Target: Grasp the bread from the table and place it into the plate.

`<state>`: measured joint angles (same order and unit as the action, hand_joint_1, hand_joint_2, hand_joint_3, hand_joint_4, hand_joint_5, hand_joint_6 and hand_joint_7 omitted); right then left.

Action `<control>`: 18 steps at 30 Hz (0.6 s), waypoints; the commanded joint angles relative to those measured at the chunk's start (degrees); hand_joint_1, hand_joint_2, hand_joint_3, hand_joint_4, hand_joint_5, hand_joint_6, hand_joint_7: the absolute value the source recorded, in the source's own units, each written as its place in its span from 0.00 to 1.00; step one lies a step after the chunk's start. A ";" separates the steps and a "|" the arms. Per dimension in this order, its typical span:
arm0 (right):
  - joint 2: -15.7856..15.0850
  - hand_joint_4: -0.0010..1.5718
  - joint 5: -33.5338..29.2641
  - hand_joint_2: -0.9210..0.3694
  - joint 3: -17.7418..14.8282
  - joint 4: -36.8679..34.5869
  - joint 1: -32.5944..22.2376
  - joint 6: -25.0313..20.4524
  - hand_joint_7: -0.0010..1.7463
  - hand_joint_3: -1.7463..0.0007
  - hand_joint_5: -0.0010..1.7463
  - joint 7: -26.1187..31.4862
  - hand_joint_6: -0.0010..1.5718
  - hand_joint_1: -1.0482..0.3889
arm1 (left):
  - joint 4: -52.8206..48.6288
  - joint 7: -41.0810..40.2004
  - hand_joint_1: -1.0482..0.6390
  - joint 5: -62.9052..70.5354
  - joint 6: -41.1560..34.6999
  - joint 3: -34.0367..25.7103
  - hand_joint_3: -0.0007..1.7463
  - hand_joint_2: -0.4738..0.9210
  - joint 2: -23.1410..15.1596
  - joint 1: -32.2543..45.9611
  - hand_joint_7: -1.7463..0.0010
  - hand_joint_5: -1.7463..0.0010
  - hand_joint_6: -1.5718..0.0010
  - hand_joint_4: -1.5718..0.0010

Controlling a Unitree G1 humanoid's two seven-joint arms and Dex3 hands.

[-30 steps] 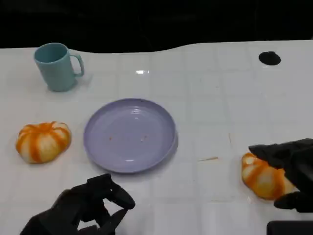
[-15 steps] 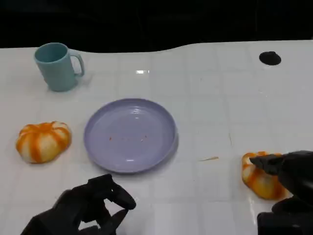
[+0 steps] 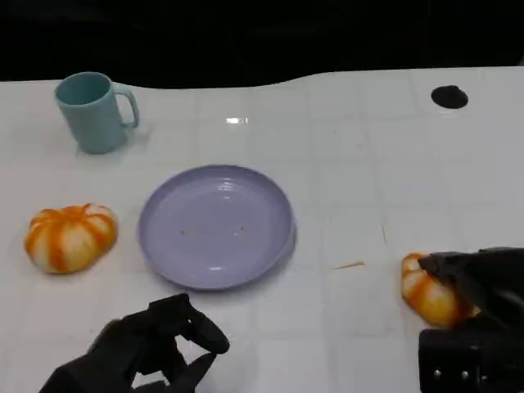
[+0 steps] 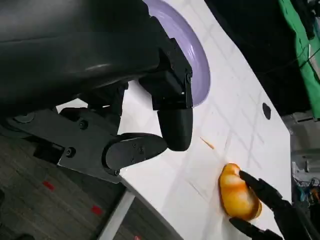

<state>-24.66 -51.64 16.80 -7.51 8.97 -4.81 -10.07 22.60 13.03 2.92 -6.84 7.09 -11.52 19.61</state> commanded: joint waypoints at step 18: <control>1.79 0.59 7.08 0.03 0.44 -17.57 5.81 13.88 0.83 0.93 1.00 27.33 0.53 0.68 | 1.68 -0.37 0.44 0.67 -0.59 0.35 0.37 0.91 -0.08 0.56 0.28 0.00 0.59 0.59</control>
<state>-22.29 -45.57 17.80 -24.24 14.07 7.98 15.36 23.41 13.02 3.33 -7.24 7.50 -11.43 20.05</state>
